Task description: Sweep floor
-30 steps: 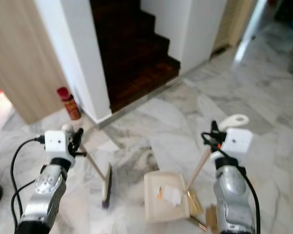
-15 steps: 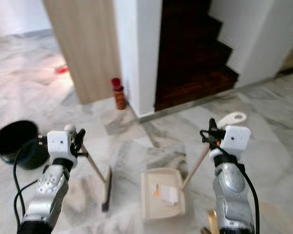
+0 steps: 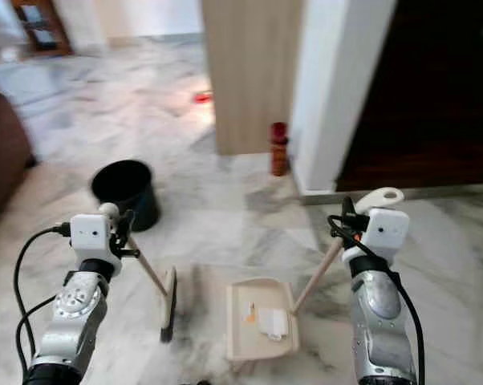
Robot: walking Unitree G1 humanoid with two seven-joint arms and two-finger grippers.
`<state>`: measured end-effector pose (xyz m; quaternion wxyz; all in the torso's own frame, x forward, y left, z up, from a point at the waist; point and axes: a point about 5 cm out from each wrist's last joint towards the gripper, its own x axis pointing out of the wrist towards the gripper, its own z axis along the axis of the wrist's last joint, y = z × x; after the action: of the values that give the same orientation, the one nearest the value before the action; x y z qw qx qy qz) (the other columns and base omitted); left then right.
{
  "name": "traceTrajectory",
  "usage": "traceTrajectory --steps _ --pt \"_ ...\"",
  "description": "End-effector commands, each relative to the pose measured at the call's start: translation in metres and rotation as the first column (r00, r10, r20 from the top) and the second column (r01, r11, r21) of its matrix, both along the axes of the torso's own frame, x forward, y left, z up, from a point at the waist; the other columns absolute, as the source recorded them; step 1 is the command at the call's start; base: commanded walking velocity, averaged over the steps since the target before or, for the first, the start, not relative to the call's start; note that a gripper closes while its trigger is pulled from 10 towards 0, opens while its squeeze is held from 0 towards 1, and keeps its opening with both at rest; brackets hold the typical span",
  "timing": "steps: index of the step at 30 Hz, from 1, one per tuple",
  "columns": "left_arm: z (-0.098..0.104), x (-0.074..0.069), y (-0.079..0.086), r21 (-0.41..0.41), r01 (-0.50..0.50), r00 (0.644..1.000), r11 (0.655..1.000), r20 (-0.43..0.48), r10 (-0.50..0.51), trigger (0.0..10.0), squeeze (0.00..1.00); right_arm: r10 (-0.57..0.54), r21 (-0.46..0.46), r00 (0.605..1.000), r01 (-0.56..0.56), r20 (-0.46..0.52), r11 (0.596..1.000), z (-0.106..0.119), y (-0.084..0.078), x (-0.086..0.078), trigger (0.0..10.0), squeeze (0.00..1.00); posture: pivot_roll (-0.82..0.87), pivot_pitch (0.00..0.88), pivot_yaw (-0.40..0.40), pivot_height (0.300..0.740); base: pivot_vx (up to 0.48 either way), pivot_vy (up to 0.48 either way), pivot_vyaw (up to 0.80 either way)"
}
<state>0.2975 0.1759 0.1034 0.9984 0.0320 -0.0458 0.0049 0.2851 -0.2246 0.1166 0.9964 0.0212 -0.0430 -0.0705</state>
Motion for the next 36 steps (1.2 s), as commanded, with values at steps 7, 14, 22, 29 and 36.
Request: traceTrajectory --steps 7,14,22,29,36 --pt "0.009 0.0011 0.0017 0.005 -0.004 0.999 1.0 0.033 0.004 10.0 0.0 -0.001 0.039 0.999 0.0 0.041 0.999 0.008 0.0019 0.0041 10.0 0.0 -0.01 0.08 0.008 0.74 0.0 0.0 0.23" --pt "0.0078 0.0005 0.0011 0.005 -0.004 1.0 1.0 0.021 0.004 10.0 0.0 -0.001 0.053 0.999 -0.002 0.045 0.999 0.0079 0.0027 0.0039 10.0 0.0 -0.01 0.079 0.008 0.74 0.0 0.268 0.0" --pt "0.0069 0.0003 0.0005 0.005 -0.002 1.0 1.0 0.018 0.002 10.0 0.0 0.007 0.059 0.999 -0.01 0.05 0.998 0.008 0.0038 0.0046 10.0 0.0 -0.01 0.072 0.01 0.74 0.0 0.351 0.0" --pt "0.0083 0.0011 -0.0006 0.012 0.004 1.0 1.0 0.025 -0.005 10.0 0.0 0.014 0.049 0.999 -0.016 0.047 0.999 0.0078 0.0055 0.0046 10.0 0.0 -0.01 0.068 0.011 0.74 0.0 0.25 0.0" --pt "0.0099 0.0013 -0.0014 0.012 0.012 0.999 1.0 0.036 -0.012 10.0 0.0 0.026 0.026 0.998 -0.027 0.049 0.999 0.0083 0.0072 0.0051 10.0 0.0 0.0 0.073 0.011 0.74 0.0 0.0 0.23"
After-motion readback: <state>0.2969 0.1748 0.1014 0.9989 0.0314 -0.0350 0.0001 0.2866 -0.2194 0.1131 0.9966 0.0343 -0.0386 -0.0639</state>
